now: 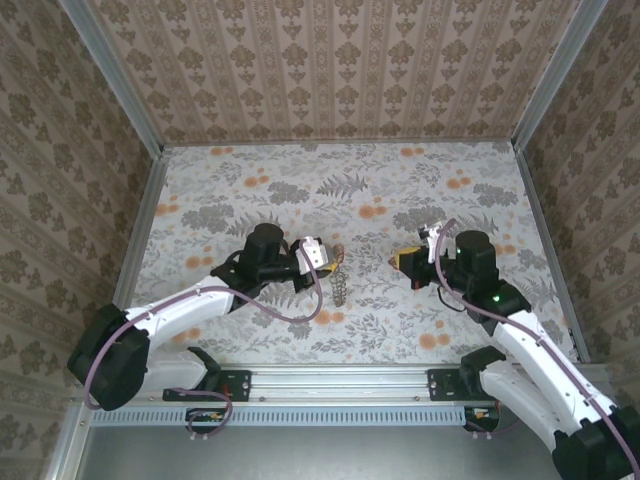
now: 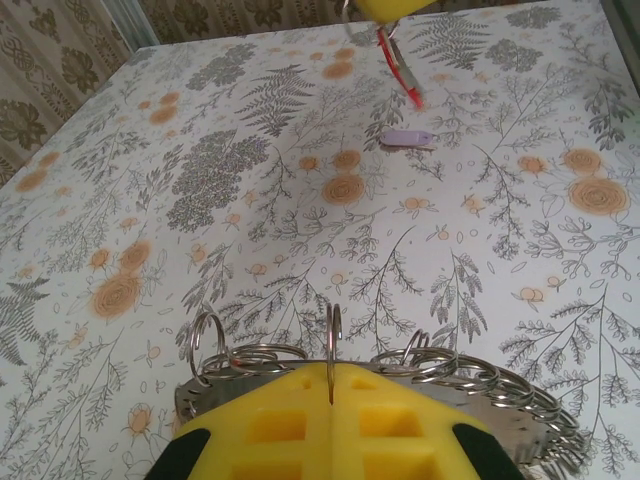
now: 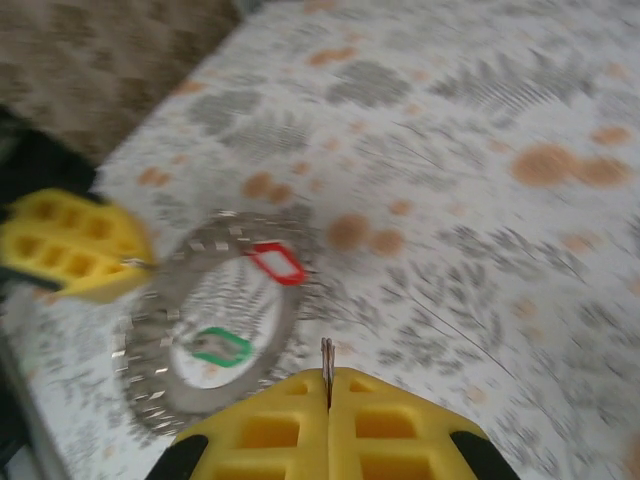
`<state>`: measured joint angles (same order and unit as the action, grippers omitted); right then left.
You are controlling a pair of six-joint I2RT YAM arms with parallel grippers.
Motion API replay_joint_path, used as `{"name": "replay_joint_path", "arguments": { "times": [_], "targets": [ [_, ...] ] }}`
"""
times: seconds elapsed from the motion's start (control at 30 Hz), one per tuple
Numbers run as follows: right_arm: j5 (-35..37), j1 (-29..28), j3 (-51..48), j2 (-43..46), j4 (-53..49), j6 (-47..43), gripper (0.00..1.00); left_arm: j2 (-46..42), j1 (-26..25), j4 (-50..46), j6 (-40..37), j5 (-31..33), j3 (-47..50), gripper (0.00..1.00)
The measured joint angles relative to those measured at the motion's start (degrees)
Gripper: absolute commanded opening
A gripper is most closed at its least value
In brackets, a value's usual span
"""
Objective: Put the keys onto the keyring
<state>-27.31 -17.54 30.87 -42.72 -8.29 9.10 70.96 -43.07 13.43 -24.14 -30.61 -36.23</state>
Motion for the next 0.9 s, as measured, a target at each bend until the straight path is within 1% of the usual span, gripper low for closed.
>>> {"name": "replay_joint_path", "arguments": {
  "times": [0.1,0.27,0.37,0.47,0.57,0.73,0.9],
  "targets": [
    [-4.66,-0.17,-2.25,2.6,3.5,-2.12,0.0,0.0,0.0,0.2,0.59,-0.76,0.0,0.0],
    [-6.8,-2.1,-3.08,3.65,5.31,-5.44,0.0,0.0,0.0,0.31,1.18,-2.19,0.0,0.0],
    [-4.87,-5.99,-2.67,3.26,4.31,-8.66,0.0,0.0,0.0,0.31,1.6,-2.91,0.0,0.0],
    [-0.92,-10.78,-1.99,2.73,3.32,-12.39,0.0,0.0,0.0,0.33,2.05,-3.5,0.0,0.0],
    [2.49,-14.12,-1.18,1.4,3.34,-15.41,0.0,0.0,0.0,0.33,2.4,-3.78,0.0,0.0],
    [5.86,-16.96,1.16,-2.43,3.85,-18.51,0.0,0.0,0.0,1.14,3.39,-4.07,0.0,0.0],
    [6.36,-18.34,2.56,-6.78,5.49,-20.11,0.0,0.13,0.0,2.64,4.48,-4.13,0.0,0.0]
  ]
}}
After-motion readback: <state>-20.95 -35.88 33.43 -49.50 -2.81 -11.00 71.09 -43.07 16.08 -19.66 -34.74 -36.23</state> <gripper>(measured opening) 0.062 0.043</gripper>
